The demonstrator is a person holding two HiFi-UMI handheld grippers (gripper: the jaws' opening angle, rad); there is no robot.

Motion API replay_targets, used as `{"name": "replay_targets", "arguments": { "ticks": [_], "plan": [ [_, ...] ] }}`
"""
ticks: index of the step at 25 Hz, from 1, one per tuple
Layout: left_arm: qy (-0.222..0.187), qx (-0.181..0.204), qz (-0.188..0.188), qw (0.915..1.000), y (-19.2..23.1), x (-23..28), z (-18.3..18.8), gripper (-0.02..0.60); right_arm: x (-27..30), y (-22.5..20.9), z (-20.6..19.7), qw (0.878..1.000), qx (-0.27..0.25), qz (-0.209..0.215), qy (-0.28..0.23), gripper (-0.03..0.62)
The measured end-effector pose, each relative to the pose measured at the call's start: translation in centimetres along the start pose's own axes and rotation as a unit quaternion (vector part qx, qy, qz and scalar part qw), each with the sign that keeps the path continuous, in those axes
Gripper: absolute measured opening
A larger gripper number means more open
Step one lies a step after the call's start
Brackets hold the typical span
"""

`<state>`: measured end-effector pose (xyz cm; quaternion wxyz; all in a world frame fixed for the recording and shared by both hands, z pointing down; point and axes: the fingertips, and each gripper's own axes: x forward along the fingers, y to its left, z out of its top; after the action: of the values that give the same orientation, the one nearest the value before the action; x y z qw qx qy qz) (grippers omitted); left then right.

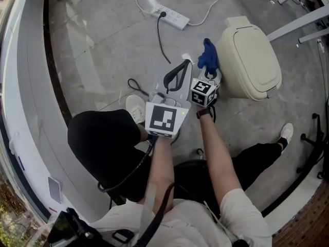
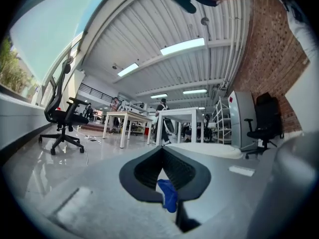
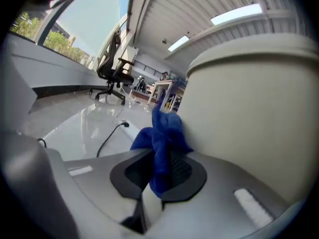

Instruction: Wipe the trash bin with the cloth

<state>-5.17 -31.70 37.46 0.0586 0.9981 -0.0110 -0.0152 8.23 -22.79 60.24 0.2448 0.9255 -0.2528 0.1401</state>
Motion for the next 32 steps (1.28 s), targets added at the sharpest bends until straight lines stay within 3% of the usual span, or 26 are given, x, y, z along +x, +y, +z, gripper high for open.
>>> {"name": "replay_targets", "arguments": {
  "ticks": [4,10,13,17,22,25,29,32],
  "plan": [
    [0.044,0.041,0.006,0.9982,0.8,0.5,-2.5,0.0,3.2,3.0,-7.0,0.995,-0.002,0.041,0.093,0.038],
    [0.056,0.033,0.0,0.9979,0.8,1.1,-3.7,0.0,4.8,5.3,-16.0,0.974,0.002,0.077,0.213,0.038],
    [0.049,0.022,0.005,0.9985,0.9,1.2,-3.5,0.0,4.5,5.1,-16.7,0.971,0.011,0.088,0.221,0.038],
    [0.038,0.023,0.021,0.9988,1.2,0.5,-3.0,0.0,1.1,4.2,-10.9,0.985,0.085,0.082,0.129,0.038],
    [0.004,0.017,0.032,0.9993,0.9,-0.2,0.3,0.0,-6.9,-0.1,2.1,0.992,0.107,0.057,-0.041,0.038],
    [-0.016,-0.001,0.036,0.9992,0.5,-0.5,2.0,0.0,-11.9,-3.1,10.3,0.983,0.116,0.037,-0.139,0.038],
    [-0.039,-0.01,0.044,0.9982,0.3,-0.7,4.0,0.0,-17.6,-7.0,20.1,0.957,0.099,0.016,-0.271,0.038],
    [-0.045,-0.01,0.041,0.9981,0.1,-0.7,4.5,0.0,-17.4,-9.3,21.2,0.955,0.092,-0.006,-0.284,0.038]
  ]
}}
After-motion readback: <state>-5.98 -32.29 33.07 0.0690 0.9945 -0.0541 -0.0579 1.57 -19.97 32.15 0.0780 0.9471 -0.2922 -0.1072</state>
